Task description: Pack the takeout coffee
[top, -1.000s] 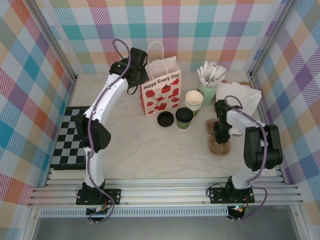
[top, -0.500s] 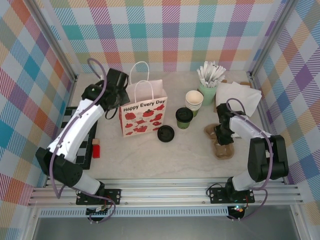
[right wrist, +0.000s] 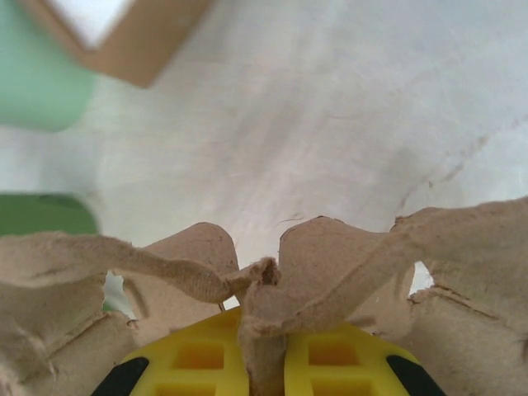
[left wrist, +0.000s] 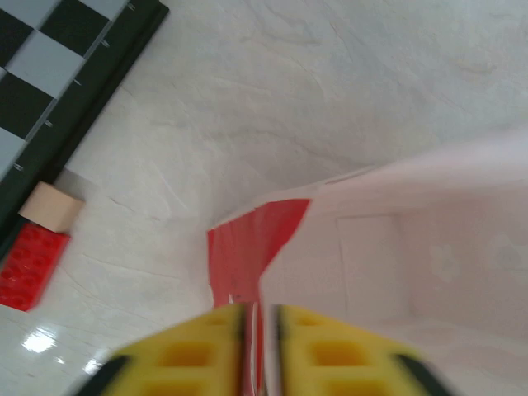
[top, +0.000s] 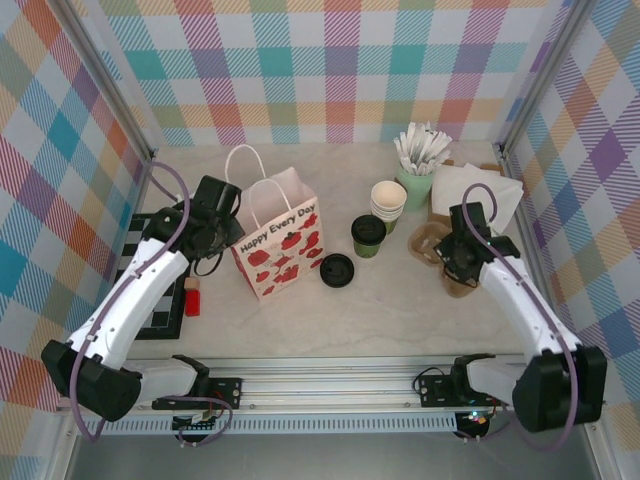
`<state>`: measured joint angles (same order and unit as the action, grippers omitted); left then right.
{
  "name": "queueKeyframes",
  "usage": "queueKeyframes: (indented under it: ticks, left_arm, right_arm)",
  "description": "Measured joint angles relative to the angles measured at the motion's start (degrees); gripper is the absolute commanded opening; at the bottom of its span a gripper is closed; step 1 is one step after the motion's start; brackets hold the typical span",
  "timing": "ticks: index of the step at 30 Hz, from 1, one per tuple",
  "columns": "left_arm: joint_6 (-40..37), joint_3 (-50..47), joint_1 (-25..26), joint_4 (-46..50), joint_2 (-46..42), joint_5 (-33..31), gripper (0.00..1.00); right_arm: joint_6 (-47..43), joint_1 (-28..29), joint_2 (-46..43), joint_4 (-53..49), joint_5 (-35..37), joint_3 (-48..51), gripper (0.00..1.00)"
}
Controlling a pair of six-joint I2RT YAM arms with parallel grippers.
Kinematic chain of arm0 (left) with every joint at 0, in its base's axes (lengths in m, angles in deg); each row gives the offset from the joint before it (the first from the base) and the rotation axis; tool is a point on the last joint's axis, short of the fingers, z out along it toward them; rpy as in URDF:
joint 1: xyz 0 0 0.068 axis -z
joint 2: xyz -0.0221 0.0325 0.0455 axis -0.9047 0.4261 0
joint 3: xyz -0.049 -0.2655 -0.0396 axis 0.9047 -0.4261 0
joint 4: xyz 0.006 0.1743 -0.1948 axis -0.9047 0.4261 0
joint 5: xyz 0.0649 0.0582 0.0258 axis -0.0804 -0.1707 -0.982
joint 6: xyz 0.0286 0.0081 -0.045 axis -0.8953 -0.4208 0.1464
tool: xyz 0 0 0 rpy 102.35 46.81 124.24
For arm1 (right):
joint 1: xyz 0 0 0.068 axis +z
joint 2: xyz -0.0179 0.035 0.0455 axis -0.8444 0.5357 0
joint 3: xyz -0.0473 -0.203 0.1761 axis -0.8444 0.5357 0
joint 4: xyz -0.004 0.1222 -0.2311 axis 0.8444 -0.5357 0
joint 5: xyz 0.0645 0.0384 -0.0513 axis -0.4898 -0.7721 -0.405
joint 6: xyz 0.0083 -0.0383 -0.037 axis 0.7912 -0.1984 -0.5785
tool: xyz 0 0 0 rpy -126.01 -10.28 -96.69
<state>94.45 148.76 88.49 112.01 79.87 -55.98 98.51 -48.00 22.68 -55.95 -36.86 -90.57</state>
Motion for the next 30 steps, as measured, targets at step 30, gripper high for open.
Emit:
queueKeyframes:
  ticks: [30]
  left_arm:
    - [-26.86, 9.49, -0.17, -12.85, 6.56, 24.96, 0.84]
  right_arm:
    - [-26.84, 17.79, 14.43, -7.06, -22.14, -43.67, 0.00]
